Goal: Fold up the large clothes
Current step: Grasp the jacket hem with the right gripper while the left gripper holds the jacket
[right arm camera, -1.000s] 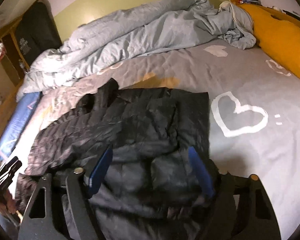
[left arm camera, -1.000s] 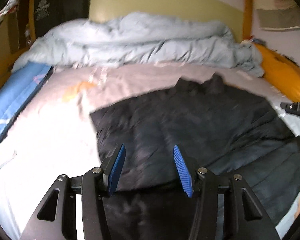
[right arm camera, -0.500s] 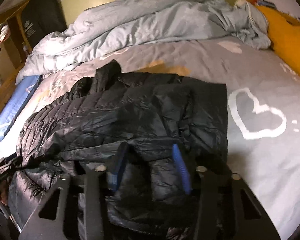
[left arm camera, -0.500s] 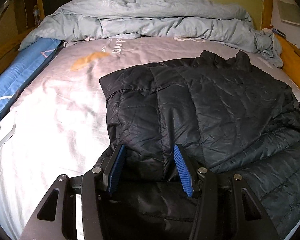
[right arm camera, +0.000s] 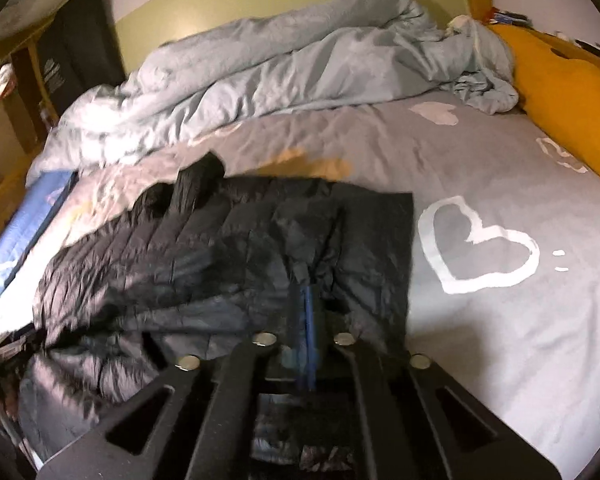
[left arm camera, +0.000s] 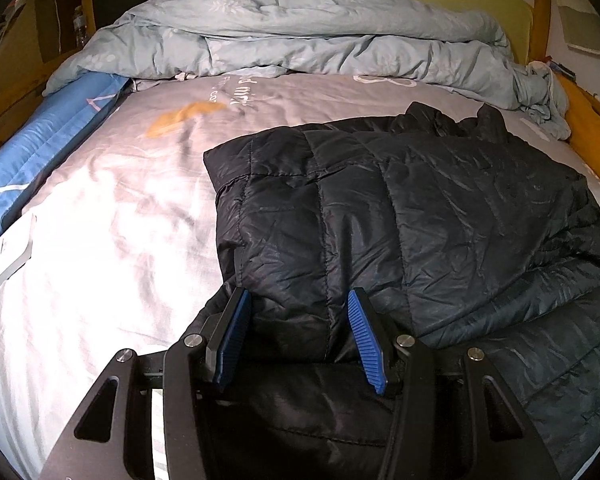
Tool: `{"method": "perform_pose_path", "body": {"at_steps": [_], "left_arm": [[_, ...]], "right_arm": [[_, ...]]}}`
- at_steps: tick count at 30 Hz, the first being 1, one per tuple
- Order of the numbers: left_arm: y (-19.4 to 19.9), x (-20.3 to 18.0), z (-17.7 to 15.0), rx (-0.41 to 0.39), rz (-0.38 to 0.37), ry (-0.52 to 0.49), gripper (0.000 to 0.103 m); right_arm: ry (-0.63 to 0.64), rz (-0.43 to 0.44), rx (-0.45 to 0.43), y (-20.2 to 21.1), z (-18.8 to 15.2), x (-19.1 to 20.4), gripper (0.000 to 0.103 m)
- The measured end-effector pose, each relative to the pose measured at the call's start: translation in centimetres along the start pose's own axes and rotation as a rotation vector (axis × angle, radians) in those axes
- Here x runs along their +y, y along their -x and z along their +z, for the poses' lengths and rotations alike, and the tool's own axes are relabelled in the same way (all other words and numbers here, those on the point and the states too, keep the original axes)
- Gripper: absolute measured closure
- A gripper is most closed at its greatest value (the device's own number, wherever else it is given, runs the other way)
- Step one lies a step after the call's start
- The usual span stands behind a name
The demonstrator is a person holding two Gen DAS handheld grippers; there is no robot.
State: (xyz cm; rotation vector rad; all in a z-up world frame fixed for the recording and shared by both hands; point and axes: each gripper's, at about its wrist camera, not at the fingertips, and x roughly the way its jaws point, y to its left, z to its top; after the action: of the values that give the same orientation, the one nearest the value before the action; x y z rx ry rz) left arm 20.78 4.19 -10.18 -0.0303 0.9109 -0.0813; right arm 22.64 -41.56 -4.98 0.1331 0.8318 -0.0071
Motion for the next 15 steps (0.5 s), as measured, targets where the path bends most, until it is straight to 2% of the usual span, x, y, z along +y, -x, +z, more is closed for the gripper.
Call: {"method": "perform_pose_path", "body": {"at_steps": [2,5,10,11,12,13,15], "left_arm": [[0.1,0.1,0.0,-0.008,-0.015,0.007,0.05],[0.3,0.6,0.1,-0.027,-0.052,0.035,0.05],[0.1,1.0,0.0,-0.019,-0.059,0.045,0.05],[0.1,0.9,0.0,-0.019,-0.055,0.04,0.05],[0.1,0.8,0.0,-0.019,-0.053,0.037,0.05],[0.1,0.7,0.0,-0.019,-0.048,0.033,0.05],[-0.1,0.5,-0.1,-0.017,-0.036,0.022,0.05]], "right_arm": [[-0.046,0.023,-0.018,-0.2,0.2,-0.4,0.056],[-0.051,0.041,0.007,-1.2,0.8,-0.3,0.056],[-0.113,0.066,0.079,-3.9,1.7,-1.4,0.056],[-0.124,0.075,0.095,-4.3,1.6,-1.6,0.063],[-0.127,0.084,0.107,-4.7,1.5,-1.7,0.086],[-0.115,0.088,0.125,-5.0,1.3,-1.6,0.098],[-0.081,0.077,0.121,-4.9,1.1,-1.4,0.101]]}}
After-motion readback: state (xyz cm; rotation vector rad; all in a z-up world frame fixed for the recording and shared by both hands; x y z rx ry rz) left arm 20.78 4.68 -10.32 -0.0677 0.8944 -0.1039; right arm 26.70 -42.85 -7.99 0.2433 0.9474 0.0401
